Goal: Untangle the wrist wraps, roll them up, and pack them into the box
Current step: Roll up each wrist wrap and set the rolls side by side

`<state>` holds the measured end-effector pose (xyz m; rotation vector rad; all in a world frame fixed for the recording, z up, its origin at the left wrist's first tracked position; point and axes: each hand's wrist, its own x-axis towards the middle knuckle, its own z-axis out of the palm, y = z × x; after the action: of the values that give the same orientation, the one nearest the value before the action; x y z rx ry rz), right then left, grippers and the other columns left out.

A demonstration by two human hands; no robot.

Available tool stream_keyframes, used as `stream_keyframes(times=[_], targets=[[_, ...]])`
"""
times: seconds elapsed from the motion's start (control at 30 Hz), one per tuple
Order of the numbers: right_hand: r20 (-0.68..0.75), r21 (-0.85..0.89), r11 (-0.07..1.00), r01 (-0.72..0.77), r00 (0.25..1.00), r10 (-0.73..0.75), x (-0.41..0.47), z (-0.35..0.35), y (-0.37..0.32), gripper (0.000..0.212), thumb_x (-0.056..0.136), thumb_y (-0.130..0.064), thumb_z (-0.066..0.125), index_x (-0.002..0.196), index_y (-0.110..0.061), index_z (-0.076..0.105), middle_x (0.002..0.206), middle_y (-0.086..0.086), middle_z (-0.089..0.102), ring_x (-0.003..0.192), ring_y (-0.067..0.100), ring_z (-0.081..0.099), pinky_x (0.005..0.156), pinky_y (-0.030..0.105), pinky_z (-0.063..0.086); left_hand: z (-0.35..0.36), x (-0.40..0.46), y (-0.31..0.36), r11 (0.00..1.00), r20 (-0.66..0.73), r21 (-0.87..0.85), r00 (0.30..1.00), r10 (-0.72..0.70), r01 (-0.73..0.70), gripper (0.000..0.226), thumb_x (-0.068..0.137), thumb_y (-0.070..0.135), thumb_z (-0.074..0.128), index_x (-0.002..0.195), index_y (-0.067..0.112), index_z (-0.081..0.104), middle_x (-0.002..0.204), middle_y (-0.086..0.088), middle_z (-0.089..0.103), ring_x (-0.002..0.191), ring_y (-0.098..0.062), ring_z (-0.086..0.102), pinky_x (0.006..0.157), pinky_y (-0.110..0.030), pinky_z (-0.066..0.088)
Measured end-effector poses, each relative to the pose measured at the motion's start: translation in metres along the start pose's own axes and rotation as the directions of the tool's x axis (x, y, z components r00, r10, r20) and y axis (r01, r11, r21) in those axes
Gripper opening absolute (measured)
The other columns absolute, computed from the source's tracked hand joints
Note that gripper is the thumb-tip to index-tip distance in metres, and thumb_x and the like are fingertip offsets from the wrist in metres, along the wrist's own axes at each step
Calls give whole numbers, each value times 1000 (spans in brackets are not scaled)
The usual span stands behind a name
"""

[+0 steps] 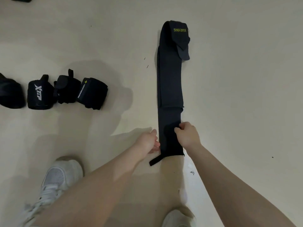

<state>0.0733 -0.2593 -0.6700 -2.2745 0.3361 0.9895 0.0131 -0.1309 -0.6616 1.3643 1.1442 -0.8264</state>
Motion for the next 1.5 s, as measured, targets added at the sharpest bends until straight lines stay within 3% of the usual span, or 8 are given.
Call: stream_keyframes(times=[0.1,0.27,0.43,0.6,0.77,1.23,1.4,1.5], targets=[[84,230,970,-80,994,62,-11,7,-3,61,90,-19,52,144,-17,24,137,12,38,117,31,48,96,40,45,2,-9,1,963,183,-224,977,-108,149,32,95,42,51,94,10,56,73,-4,54,67,-16,56,69,-27,52],[139,336,931,-140,985,98,-22,5,2,62,87,-26,58,140,-16,26,132,11,48,113,28,52,93,38,48,13,-25,12,974,176,-225,982,72,-31,7,95,16,53,98,12,58,95,-7,65,83,-17,61,72,-23,52],[60,627,777,48,992,-109,-44,-29,-26,46,93,-12,56,129,-23,29,104,6,57,85,15,60,60,16,48,7,-40,39,890,38,-390,961,274,-238,11,97,14,46,93,11,56,103,-14,64,89,-26,61,81,-38,49],[-59,464,786,409,899,-434,-61,-61,-55,21,89,3,54,84,-17,54,80,-5,55,62,9,49,52,17,41,-7,-58,65,770,-41,-484,889,455,-416,15,98,3,44,103,14,53,105,-14,65,90,-28,65,83,-40,54],[60,444,754,484,824,-564,-69,-76,-54,29,81,-4,70,101,-22,59,98,-8,58,87,9,55,78,20,50,-15,-67,84,746,-50,-535,897,440,-396,23,98,2,41,118,0,52,104,-17,66,81,-25,65,68,-32,54],[-95,408,875,261,965,-244,-66,-47,-37,15,84,-13,61,86,1,66,71,9,68,71,25,62,66,32,47,-18,-66,59,780,329,-625,913,242,19,34,96,19,41,123,5,56,118,-18,65,103,-32,66,76,-35,59],[15,441,883,162,982,-188,-65,-39,-33,32,82,-8,65,98,-11,38,81,11,64,53,22,60,48,22,45,-12,-58,54,934,234,-318,942,242,-161,26,90,1,58,113,11,59,115,-11,66,91,-25,67,82,-36,56],[13,373,881,291,948,-318,-65,-41,-31,29,85,-8,62,100,-16,38,88,4,62,61,15,58,56,21,45,-14,-54,50,918,228,-361,939,258,-165,35,91,-5,53,121,11,55,112,-10,67,89,-23,68,70,-29,58]])
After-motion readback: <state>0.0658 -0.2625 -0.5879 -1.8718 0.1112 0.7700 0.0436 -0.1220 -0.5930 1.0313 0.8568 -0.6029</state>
